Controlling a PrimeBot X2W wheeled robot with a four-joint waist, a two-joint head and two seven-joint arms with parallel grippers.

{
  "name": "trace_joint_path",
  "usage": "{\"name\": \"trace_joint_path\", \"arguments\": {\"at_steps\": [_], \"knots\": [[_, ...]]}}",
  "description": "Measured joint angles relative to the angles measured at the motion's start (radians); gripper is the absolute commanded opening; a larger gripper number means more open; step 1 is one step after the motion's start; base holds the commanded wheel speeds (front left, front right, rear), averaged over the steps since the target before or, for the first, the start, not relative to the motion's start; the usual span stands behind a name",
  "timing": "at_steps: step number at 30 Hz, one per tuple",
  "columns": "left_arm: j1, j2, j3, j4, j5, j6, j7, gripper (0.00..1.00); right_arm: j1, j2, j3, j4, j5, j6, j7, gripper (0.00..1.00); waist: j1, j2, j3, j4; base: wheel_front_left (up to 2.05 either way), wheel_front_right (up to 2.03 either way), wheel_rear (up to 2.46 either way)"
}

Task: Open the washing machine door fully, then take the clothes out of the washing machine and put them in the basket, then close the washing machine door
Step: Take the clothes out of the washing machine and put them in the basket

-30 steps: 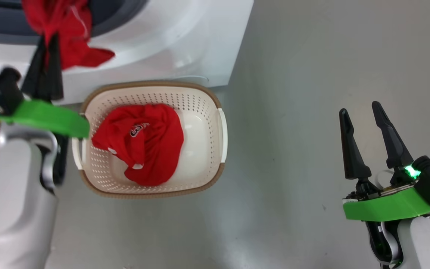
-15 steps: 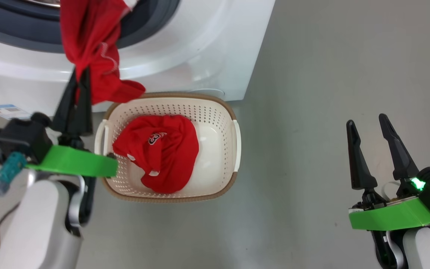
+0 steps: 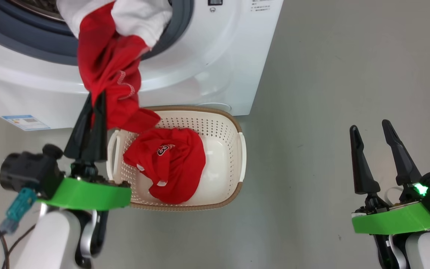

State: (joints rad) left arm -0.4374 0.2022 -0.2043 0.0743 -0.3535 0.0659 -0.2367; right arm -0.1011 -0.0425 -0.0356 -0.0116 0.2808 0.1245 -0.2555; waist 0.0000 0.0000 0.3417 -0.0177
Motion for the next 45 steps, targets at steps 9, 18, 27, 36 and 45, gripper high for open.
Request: {"name": "trace_joint_path", "arguments": {"at_steps": [9,18,27,36,45], "knots": [[0.075,0.001,-0.031,-0.162,0.0,0.025,0.039,0.0,0.0,0.0,-0.011,-0.006,0.0,0.0,0.0,1.0,0.0,0.0,-0.002,0.016,0.0,0.0,0.0],[0.09,0.001,-0.069,-0.237,0.001,0.031,0.089,0.0,0.0,0.0,-0.006,-0.011,0.0,0.0,0.0,1.0,0.0,0.0,0.023,0.025,0.0,0.0,0.0],[0.041,-0.026,-0.098,0.017,-0.026,-0.007,0.058,0.0,-0.004,0.0,0.006,-0.011,0.007,0.0,0.0,1.0,0.0,0.0,0.063,0.008,0.0,0.0,0.0],[-0.1,-0.079,-0.156,0.334,-0.029,-0.086,0.021,0.0,-0.012,0.0,0.012,-0.012,0.008,0.0,0.0,1.0,0.0,0.0,0.1,-0.003,0.0,0.0,0.0],[-0.223,-0.136,-0.2,0.635,-0.037,-0.142,-0.003,0.0,-0.031,0.0,0.015,-0.022,0.008,0.0,0.0,1.0,0.0,0.0,0.14,-0.01,0.0,0.0,0.0]]}}
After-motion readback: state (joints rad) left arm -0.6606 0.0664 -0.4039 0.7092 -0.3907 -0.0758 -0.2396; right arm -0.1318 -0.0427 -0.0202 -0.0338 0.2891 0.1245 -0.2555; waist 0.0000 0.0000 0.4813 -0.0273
